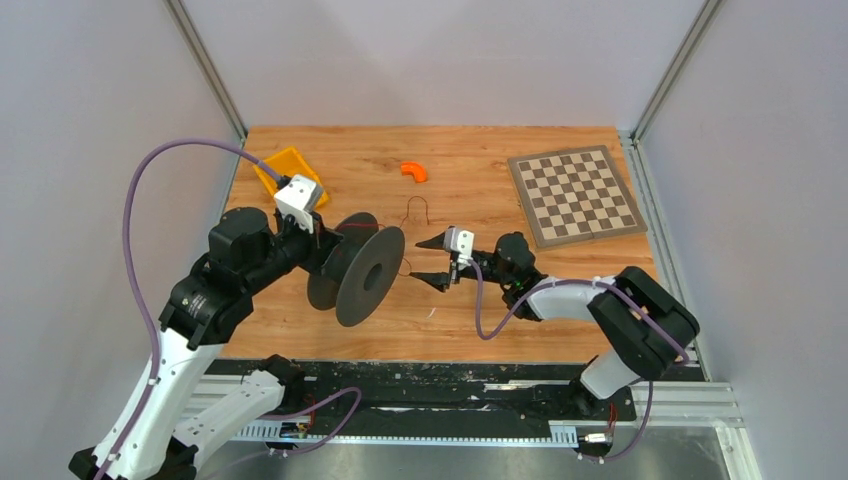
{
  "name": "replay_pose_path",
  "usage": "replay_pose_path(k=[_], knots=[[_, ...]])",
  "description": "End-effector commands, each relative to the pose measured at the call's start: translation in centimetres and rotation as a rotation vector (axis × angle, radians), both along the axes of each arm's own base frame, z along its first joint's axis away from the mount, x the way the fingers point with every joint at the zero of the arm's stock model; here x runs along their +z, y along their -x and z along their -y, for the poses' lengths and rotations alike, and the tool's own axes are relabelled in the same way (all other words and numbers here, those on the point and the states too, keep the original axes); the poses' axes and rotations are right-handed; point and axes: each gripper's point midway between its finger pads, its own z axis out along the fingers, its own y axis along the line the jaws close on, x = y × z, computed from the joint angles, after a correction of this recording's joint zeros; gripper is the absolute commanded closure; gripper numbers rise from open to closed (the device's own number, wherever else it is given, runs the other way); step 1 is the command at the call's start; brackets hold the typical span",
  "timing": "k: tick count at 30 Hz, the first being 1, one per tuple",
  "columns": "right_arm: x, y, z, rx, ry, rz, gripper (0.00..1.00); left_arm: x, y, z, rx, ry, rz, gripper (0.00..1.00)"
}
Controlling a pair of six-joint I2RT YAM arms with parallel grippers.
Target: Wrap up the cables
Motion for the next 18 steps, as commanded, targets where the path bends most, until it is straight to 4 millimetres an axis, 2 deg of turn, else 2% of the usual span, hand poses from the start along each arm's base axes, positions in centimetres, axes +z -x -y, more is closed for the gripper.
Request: replay_pose_path(k=[1, 9, 15, 18], knots=[[0.1, -1.0, -1.0, -0.016, -0.083, -0.044, 0.37, 4.3, 0.3, 0.4, -0.003, 0.108, 0.093, 1.0], [-3.7, -4.2, -3.1, -0.069, -0.073, -0.153, 0.38, 4.7, 0.5, 0.2, 0.009, 0.119, 0.09, 1.0], [-4.7, -5.8, -4.6, -0.076, -0.06, -0.247, 0.41, 5.1, 0.7, 0.1, 0.013, 0.136, 0.095, 1.0], [-6.3, -6.5, -5.7, -0.067, 0.018, -0.365, 0.43, 5.5, 0.7, 0.0, 0.025, 0.152, 0.104, 1.0]])
